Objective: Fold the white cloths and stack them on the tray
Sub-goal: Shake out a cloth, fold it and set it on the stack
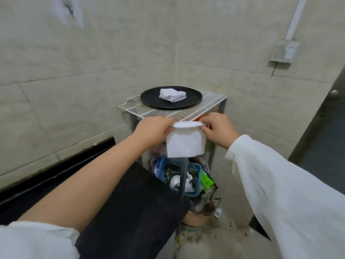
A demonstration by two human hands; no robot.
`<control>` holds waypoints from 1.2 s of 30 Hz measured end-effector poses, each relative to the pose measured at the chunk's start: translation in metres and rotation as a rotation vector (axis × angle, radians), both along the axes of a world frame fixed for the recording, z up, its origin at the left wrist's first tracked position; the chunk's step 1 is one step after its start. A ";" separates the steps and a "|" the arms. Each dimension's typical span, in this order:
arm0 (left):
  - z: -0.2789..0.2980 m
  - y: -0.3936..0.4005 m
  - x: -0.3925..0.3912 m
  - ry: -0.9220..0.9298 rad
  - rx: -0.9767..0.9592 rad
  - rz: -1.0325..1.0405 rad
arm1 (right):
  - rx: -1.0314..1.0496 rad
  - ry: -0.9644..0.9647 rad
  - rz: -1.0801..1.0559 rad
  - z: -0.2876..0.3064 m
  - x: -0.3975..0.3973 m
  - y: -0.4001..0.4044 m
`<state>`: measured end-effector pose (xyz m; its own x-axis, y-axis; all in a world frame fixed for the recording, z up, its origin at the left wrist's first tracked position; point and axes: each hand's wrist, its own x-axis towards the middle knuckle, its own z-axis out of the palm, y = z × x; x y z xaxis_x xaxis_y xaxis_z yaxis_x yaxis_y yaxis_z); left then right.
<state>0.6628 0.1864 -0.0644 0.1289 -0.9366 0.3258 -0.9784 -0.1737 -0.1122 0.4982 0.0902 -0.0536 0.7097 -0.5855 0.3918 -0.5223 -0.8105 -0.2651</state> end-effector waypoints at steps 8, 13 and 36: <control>0.046 -0.158 0.085 0.459 -0.199 0.126 | -0.059 -0.005 0.081 0.051 0.100 -0.161; 0.057 -0.234 0.116 0.467 -0.325 0.212 | -0.042 -0.056 0.138 0.074 0.154 -0.258; -0.027 -0.361 0.129 0.299 0.106 0.760 | -0.057 0.679 0.804 -0.018 0.268 -0.447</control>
